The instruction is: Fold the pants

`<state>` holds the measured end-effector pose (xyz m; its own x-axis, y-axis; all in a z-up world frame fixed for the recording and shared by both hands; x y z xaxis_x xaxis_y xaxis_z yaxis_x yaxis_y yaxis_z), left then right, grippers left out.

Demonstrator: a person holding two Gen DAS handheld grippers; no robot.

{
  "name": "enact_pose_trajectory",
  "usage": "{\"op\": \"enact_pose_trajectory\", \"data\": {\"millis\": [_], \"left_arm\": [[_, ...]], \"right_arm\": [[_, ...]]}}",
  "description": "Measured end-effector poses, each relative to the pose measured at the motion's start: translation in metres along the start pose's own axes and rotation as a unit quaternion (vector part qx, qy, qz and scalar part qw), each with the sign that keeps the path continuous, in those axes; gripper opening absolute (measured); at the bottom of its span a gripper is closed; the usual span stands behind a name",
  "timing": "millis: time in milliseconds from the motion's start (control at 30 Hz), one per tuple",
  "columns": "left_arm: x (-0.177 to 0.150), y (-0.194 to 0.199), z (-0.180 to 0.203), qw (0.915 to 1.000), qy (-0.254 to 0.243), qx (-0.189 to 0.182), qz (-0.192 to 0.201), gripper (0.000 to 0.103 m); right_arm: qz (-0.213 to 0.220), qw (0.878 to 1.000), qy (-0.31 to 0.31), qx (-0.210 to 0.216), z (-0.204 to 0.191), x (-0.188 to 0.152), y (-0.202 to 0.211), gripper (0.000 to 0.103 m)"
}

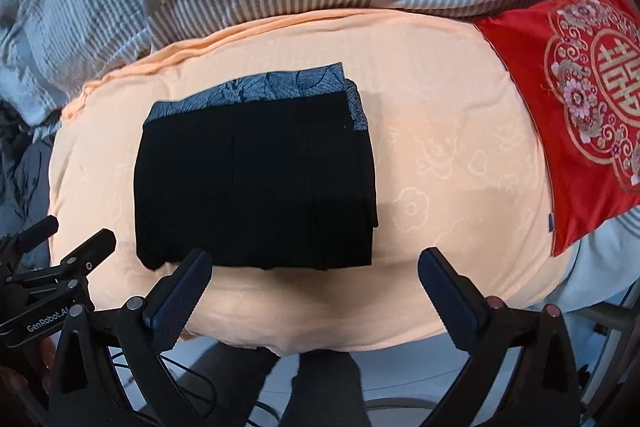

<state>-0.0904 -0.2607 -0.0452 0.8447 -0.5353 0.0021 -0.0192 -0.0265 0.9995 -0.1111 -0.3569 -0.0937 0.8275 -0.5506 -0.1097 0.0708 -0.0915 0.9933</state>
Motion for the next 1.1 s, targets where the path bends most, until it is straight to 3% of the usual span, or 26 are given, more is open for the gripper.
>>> {"op": "enact_pose_trajectory", "data": {"millis": [300, 1100], "left_arm": [[-0.023, 0.01, 0.012, 0.9999, 0.007, 0.007, 0.001, 0.102], [-0.021, 0.026, 0.02, 0.9999, 0.0, 0.012, 0.012, 0.102]], "right_arm": [[-0.001, 1.0, 0.013, 0.015, 0.005, -0.014, 0.013, 0.103], [-0.005, 0.999, 0.022, 0.024, 0.001, -0.015, 0.021, 0.103]]}}
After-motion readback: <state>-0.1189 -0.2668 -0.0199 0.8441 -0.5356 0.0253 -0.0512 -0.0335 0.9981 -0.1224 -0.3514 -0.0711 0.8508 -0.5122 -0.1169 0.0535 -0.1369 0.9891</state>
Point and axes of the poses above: each gripper's, at about its wrist camera, not at the fingertips, and y roughly against the way its jaws point, z to its right, x to its top, the point moved 9 cm from there along -y, roughly the way its jaws point, and after that the axes turned 8 degrees about -z, right-handed, at the moved point
